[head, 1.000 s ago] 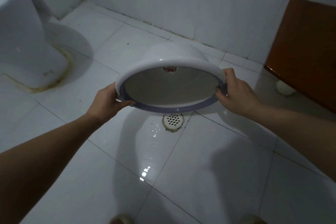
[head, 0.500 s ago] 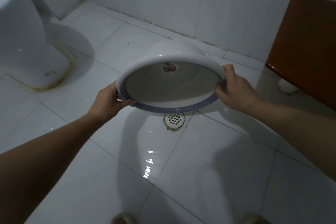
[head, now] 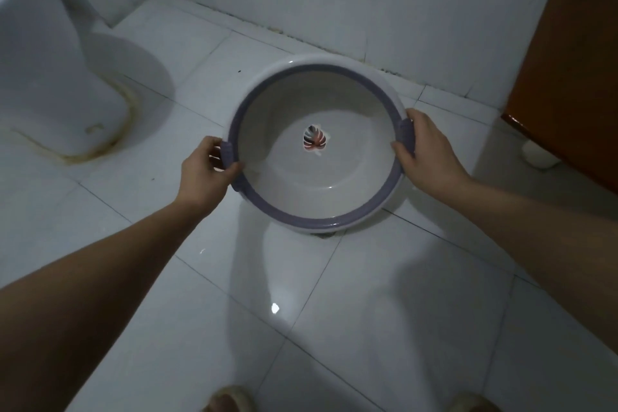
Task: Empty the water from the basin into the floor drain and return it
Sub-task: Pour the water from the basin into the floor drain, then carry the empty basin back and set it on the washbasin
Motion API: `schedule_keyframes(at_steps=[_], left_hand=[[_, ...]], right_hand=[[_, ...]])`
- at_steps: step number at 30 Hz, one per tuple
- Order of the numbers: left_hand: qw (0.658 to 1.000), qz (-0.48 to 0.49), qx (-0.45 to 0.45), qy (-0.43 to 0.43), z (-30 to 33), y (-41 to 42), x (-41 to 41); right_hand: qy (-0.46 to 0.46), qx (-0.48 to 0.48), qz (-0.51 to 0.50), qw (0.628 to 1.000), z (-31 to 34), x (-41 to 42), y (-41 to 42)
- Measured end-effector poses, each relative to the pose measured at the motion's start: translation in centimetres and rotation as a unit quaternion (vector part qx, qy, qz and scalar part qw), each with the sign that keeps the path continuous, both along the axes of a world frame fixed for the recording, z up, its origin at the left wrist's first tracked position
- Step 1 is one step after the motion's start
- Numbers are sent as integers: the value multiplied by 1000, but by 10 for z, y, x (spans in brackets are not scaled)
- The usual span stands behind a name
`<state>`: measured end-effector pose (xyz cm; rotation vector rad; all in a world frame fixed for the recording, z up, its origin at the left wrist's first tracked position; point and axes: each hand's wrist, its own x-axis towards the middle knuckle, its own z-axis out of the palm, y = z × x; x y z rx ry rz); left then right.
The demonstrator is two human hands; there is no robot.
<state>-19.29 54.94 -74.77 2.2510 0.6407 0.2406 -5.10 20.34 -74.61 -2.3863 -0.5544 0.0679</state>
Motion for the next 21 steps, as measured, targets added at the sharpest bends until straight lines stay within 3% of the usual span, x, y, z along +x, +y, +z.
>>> schedule_keyframes(at_steps=[5,12,21], left_hand=[[999,34,-31,-9,-6,-5,2],[981,123,-147,19,-10,1,27],[930,205,-300,52,16,5,35]], right_hand=[[22,17,-34,999,-12,3,8],[156,67,-147,975,-18,21,38],[197,-14,-164,966,15,34,79]])
